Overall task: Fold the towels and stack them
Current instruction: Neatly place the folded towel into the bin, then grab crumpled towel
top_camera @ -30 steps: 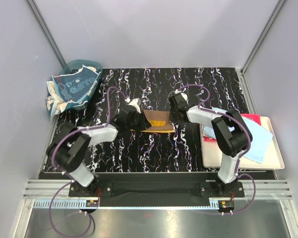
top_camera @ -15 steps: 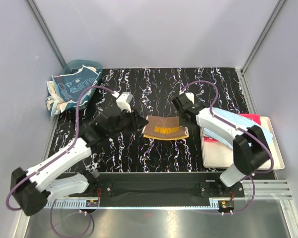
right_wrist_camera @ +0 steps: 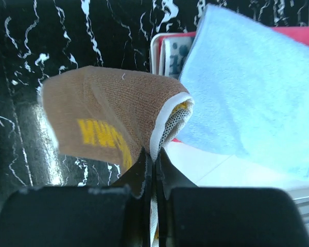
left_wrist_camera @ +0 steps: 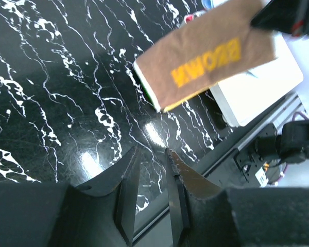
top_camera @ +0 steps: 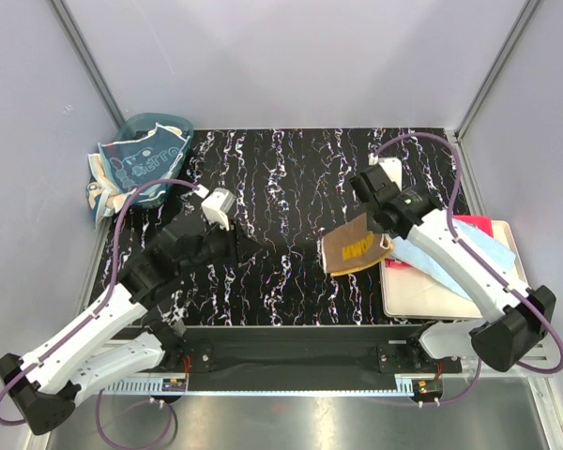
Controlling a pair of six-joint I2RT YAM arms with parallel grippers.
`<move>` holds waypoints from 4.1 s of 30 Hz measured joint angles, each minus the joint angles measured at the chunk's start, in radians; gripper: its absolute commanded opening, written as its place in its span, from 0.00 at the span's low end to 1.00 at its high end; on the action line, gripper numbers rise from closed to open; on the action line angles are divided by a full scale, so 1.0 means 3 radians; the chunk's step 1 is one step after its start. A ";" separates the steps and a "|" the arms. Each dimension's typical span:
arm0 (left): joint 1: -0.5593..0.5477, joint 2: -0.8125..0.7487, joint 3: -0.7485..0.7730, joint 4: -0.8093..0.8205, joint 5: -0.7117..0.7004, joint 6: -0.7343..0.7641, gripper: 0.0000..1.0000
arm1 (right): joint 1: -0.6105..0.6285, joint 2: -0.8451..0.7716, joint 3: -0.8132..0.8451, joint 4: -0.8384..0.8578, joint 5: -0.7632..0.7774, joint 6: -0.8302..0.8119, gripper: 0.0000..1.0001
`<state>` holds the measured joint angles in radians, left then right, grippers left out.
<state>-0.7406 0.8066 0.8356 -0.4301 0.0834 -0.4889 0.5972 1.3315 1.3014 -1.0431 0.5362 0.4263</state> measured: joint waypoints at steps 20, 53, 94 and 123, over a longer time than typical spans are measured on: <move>0.0000 -0.0071 -0.0039 -0.0156 0.0289 0.0151 0.31 | 0.0001 0.0169 0.1282 -0.0652 0.0170 -0.0061 0.00; 0.0000 0.0020 -0.0099 -0.0131 0.0470 0.0158 0.31 | -0.0752 -0.0257 0.1134 -0.0855 0.0379 -0.0139 0.00; 0.0000 0.0111 -0.0178 -0.0168 0.0633 0.0251 0.31 | -0.2187 -0.0278 -0.0598 -0.0159 0.0313 0.0028 0.87; 0.1288 0.1417 0.0988 -0.0164 -0.0870 -0.0294 0.53 | -0.0431 0.1549 0.1554 0.1237 -0.1080 -0.0092 0.98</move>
<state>-0.3542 1.2316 1.1320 -0.4793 -0.1776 -0.5770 0.4679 1.7962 1.7676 -0.6720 0.2123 0.3988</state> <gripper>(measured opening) 0.483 0.975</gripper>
